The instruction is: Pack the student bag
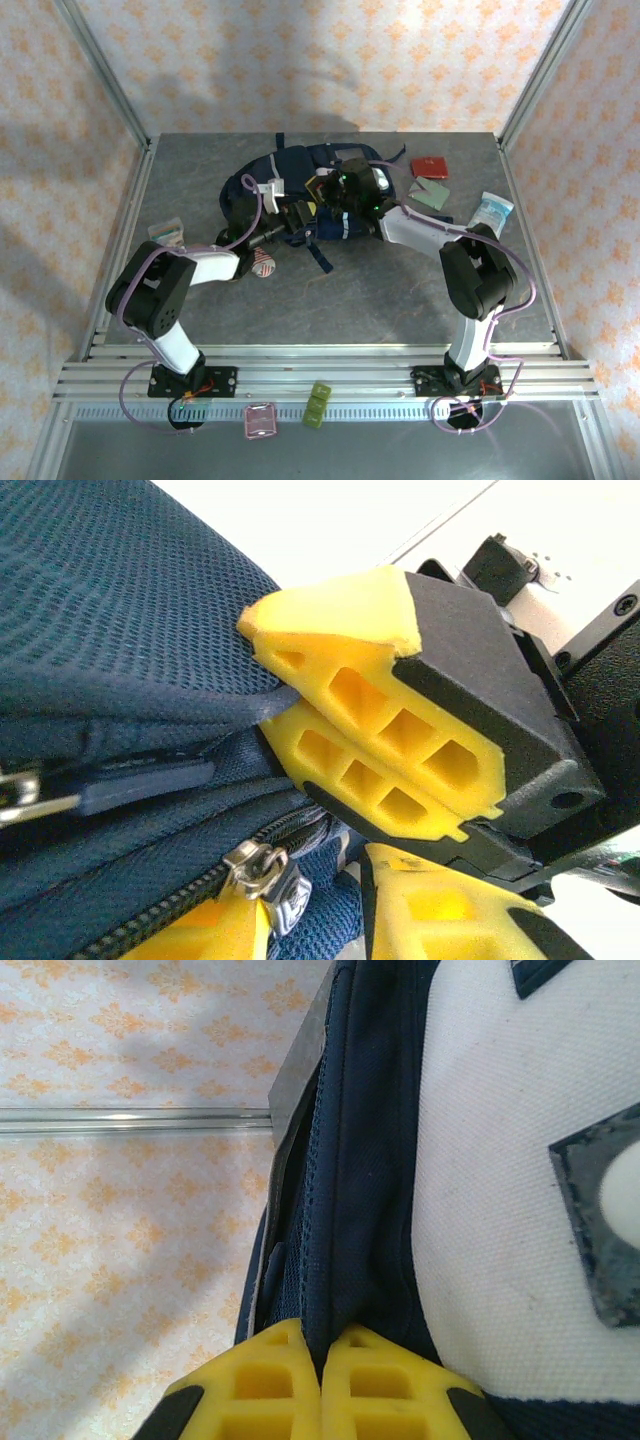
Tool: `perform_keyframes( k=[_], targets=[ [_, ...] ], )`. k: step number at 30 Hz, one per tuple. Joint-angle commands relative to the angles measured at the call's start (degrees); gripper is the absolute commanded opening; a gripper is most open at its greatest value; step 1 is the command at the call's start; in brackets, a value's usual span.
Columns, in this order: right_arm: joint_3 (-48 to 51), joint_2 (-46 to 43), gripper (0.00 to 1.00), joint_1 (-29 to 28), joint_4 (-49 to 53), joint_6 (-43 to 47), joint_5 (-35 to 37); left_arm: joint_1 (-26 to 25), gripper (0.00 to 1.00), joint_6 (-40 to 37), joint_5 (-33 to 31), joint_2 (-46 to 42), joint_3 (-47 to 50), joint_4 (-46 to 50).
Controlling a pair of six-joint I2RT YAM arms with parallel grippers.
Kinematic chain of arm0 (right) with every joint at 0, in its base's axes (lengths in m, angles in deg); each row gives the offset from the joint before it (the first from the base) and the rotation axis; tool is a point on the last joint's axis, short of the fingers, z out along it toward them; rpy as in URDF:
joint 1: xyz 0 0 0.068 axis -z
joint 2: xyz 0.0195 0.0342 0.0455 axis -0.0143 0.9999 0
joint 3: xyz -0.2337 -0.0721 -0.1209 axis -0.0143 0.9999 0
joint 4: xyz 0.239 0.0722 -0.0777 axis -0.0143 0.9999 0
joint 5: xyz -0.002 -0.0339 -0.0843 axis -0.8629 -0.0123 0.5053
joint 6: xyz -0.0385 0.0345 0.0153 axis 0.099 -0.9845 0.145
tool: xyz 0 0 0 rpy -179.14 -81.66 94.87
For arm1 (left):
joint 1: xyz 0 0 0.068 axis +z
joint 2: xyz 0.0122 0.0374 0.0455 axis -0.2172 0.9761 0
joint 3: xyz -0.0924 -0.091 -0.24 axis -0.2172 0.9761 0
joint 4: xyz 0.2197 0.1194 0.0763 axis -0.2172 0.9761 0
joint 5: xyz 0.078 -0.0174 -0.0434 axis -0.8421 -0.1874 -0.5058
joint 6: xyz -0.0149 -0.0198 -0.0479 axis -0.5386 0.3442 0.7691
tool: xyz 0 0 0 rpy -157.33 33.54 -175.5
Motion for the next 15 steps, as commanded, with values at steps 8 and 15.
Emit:
perform_keyframes(
  k=[8,15],
  targets=[
    [-3.2,-2.0,0.00,-1.3,-8.2,1.0,-3.1,-0.2,0.31,3.3,0.5,0.6,0.7,-10.8],
    [-3.2,-1.8,0.00,-1.5,-7.9,1.1,-3.0,-0.2,0.41,6.8,0.2,1.8,2.4,-18.2]
  ],
)
